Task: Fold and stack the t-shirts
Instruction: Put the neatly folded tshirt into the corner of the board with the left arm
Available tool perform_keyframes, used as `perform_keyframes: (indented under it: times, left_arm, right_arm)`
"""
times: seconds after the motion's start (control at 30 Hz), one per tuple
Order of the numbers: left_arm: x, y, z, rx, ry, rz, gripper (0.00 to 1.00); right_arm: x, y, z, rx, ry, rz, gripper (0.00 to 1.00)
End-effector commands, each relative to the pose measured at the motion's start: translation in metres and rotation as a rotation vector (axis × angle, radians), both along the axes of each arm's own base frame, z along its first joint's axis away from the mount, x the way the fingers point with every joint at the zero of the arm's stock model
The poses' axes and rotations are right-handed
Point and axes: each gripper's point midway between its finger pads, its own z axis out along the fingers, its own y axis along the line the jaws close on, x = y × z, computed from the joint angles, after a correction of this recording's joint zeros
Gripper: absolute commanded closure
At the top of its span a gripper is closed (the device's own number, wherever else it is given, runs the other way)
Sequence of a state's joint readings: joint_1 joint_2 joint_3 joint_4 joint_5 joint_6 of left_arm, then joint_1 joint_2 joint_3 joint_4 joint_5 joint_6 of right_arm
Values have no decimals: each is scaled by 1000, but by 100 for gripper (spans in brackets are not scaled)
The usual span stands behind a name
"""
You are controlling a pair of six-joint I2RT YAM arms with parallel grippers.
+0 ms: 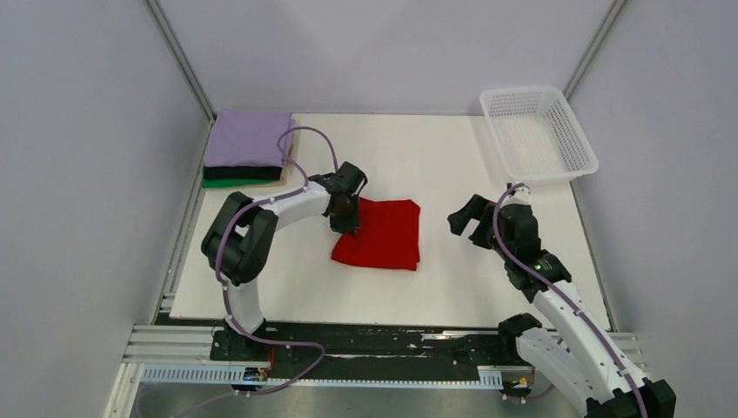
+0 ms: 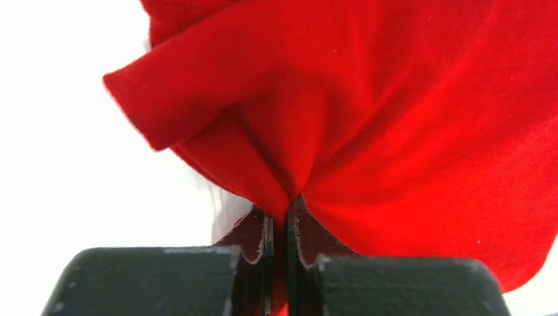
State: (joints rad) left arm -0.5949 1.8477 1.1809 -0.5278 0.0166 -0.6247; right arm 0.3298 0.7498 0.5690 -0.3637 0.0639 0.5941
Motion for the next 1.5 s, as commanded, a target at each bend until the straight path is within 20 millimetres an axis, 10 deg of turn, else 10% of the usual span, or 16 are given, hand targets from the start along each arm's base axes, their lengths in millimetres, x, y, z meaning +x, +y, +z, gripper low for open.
perform_keyframes:
  times: [0.0, 0.33, 0.73, 1.13, 1.47]
  left_arm:
    - [-17, 33, -44, 299, 98, 10, 100]
    - [108, 67, 45, 744, -274, -46, 100]
    - [208, 139, 138, 1028, -479, -109, 100]
    - [239, 208, 229, 1108, -606, -4, 100]
    - [242, 220, 289, 1107, -708, 25, 100]
  right_arm:
    - [0, -11, -1, -43, -24, -25, 0]
    - [6, -16, 3, -91, -74, -24, 0]
    - [9, -19, -4, -107, -69, -27, 0]
    - [10, -21, -9, -127, -53, -29, 0]
    - [10, -21, -9, -127, -54, -25, 0]
